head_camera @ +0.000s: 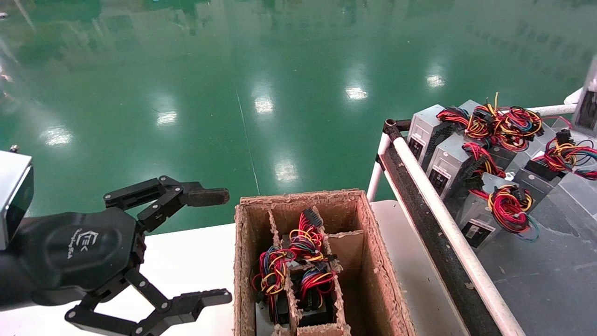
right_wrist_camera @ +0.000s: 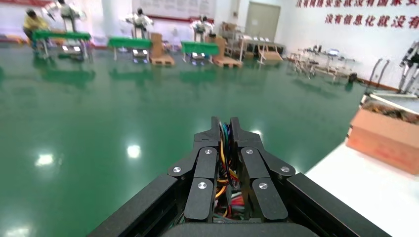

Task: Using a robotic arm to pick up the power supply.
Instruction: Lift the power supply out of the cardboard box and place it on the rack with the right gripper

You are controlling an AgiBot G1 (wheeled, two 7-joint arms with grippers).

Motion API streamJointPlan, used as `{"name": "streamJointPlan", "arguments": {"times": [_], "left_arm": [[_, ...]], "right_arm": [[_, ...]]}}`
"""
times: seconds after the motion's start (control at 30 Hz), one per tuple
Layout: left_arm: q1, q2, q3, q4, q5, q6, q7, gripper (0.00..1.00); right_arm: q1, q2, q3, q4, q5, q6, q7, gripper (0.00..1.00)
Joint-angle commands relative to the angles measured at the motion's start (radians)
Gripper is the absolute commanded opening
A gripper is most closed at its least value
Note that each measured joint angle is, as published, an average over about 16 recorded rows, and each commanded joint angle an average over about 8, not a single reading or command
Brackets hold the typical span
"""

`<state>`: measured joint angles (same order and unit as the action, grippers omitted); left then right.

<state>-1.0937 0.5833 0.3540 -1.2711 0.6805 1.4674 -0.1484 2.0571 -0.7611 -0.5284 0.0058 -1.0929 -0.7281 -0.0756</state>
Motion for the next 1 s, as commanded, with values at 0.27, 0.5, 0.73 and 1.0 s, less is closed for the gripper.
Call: {"name": "streamJointPlan", "arguments": {"times": [0.27, 0.5, 0.73, 1.0], "left_arm": [[0.0, 0.0, 0.0, 0.0, 0.0, 0.0, 0.0, 1.0], [0.0, 0.0, 0.0, 0.0, 0.0, 0.0, 0.0, 1.0], [0.0, 0.0, 0.0, 0.0, 0.0, 0.0, 0.0, 1.0], [0.0, 0.0, 0.0, 0.0, 0.0, 0.0, 0.0, 1.0]], "right_arm": [[-0.065, 0.037, -0.004, -0.021, -0.007, -0.017, -0.029, 0.0], [-0.124, 0.031, 0.002, -0.027, 0.001, -0.022, -0.037, 0.0], [-0.165, 0.007, 0.008, -0.022, 0.011, -0.022, -0.036, 0.0], [-0.194, -0.019, 0.011, -0.013, 0.014, -0.048, -0.029, 0.0]]}}
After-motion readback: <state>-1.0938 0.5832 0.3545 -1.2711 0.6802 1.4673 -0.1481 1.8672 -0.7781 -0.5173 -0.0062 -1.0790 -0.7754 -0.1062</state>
